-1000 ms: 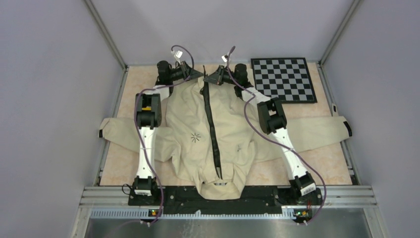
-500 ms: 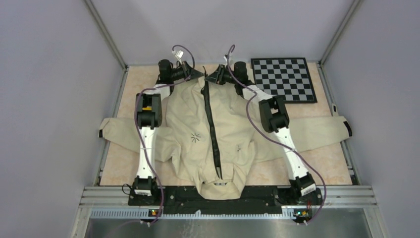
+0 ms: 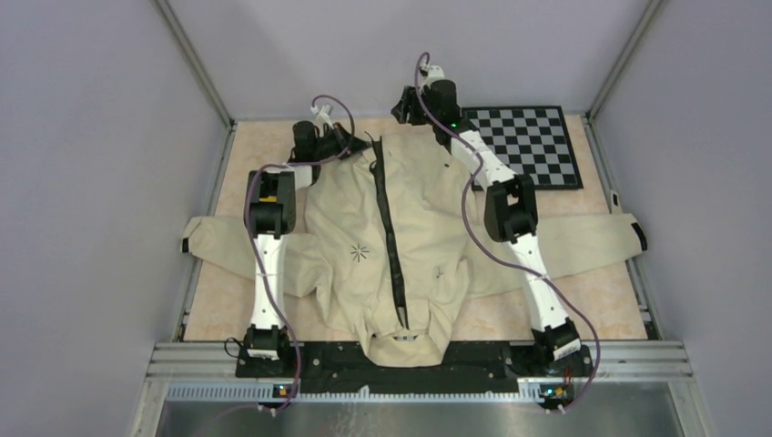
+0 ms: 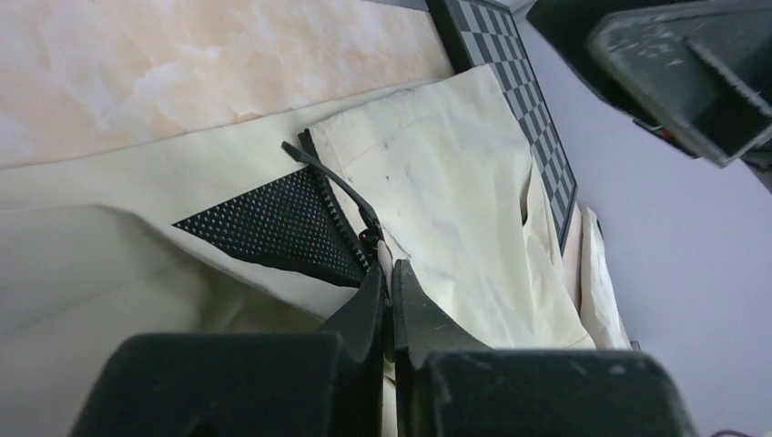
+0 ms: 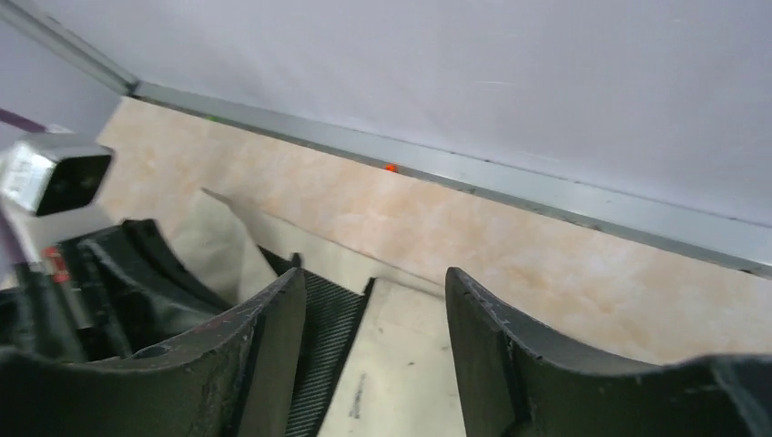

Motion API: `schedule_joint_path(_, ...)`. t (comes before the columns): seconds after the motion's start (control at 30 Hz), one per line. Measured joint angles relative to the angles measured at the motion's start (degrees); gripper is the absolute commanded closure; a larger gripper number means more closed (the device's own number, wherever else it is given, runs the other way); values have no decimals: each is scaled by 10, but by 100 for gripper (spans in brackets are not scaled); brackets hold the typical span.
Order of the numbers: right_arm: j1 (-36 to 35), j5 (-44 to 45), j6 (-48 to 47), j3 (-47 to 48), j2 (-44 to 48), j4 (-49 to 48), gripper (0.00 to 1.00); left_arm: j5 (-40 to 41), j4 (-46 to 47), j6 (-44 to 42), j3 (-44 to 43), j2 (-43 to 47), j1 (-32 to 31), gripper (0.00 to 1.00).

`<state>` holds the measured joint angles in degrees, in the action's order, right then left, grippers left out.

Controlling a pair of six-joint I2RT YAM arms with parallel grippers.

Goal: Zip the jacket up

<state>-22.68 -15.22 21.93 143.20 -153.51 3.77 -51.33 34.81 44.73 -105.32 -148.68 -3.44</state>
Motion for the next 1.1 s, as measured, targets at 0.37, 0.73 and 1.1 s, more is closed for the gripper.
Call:
schedule_joint_path(0.37, -57, 124, -166, 12, -28, 58, 27, 32, 30, -5, 53, 46, 0, 100)
schedule_joint_path(0.73, -81, 151, -209, 18, -61, 111, 36, 38, 30, -19, 77, 73, 0, 100)
schedule_joint_path(1.1, -80, 164, -218, 32, -68, 118, 87, 38, 29, -25, 82, 76, 0, 100)
